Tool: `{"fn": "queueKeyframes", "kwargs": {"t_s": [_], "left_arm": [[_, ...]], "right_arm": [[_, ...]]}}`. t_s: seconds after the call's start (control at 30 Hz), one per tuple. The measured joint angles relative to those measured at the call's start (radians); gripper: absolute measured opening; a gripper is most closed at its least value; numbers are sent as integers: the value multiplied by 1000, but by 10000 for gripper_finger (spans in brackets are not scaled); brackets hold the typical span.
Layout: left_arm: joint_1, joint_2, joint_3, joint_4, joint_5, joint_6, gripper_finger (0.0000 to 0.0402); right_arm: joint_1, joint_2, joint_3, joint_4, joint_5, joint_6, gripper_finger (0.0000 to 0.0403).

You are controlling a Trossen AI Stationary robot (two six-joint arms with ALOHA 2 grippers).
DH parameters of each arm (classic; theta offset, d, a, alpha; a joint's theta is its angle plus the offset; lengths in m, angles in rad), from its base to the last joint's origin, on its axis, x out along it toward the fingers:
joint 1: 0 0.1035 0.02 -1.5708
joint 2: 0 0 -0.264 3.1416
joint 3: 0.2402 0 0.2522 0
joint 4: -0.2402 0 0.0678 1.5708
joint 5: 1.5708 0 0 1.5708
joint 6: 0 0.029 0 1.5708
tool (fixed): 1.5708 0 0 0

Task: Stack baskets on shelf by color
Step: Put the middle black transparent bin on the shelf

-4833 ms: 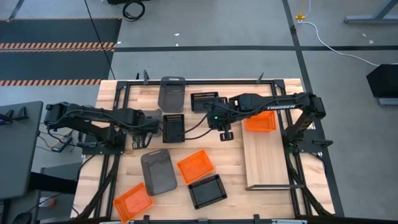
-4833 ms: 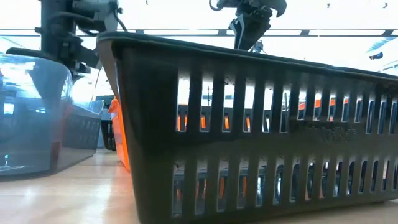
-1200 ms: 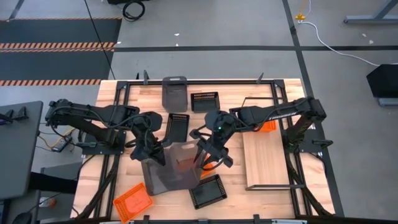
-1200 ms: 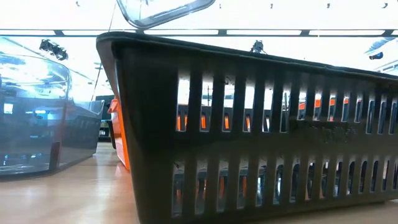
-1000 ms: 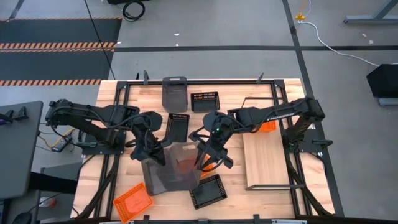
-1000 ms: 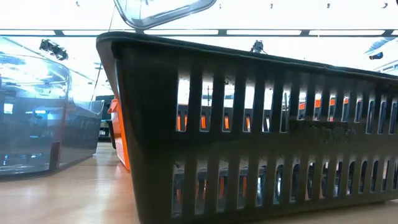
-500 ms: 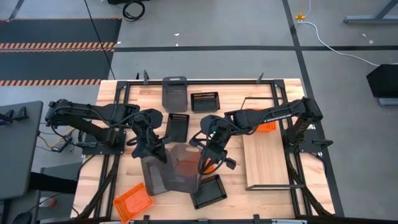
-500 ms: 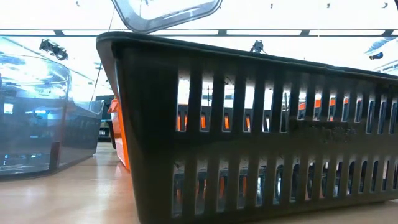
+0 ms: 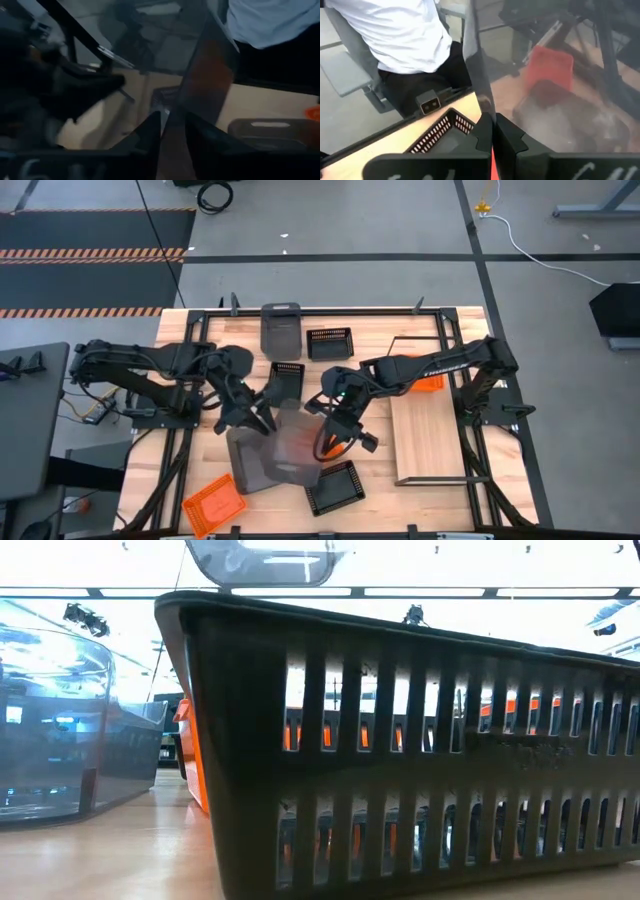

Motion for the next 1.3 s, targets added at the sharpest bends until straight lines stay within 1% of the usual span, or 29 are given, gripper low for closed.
{"fn": "queueKeyframes", "kwargs": {"t_s": [0.13,0.2,0.23,0.3,0.33,0.5,0.57,0.63,0.73,0.83,0.93,1.1,1.2,1.3], "left_arm": [[-1,-49,1,3,-12,-25,114],[-2,-72,1,10,-44,-73,116],[-2,-84,2,9,-68,-102,116],[-2,-112,2,-4,-142,-170,116],[-2,-123,2,2,-180,-217,116],[-1,-153,2,-4,-379,-505,116],[-2,-156,2,-38,-452,-583,116],[-2,-151,2,-68,-511,-634,116],[-2,-131,1,-140,-594,-674,117],[-2,-104,1,-180,-664,-728,117],[-2,-75,1,-200,-688,-792,117],[-2,-29,1,-265,-691,-889,117],[-2,-6,1,-303,-691,-906,117],[-14,5,0,-315,-693,-861,117]], "right_arm": [[-26,19,0,-59,68,1,8],[-41,23,0,-106,140,24,8],[-48,23,-2,-145,157,34,8],[-61,21,0,-151,232,28,8],[-66,13,0,-182,260,36,8],[-72,-22,0,-291,374,108,8],[-63,-39,0,-326,426,165,8],[-48,-48,0,-379,481,213,8],[-26,-51,0,-506,559,321,10],[-8,-53,0,-616,601,441,12],[11,-53,0,-718,601,572,10],[68,-54,0,-850,590,737,10],[109,-55,0,-915,593,807,10],[155,-82,0,-913,601,856,10]]}}
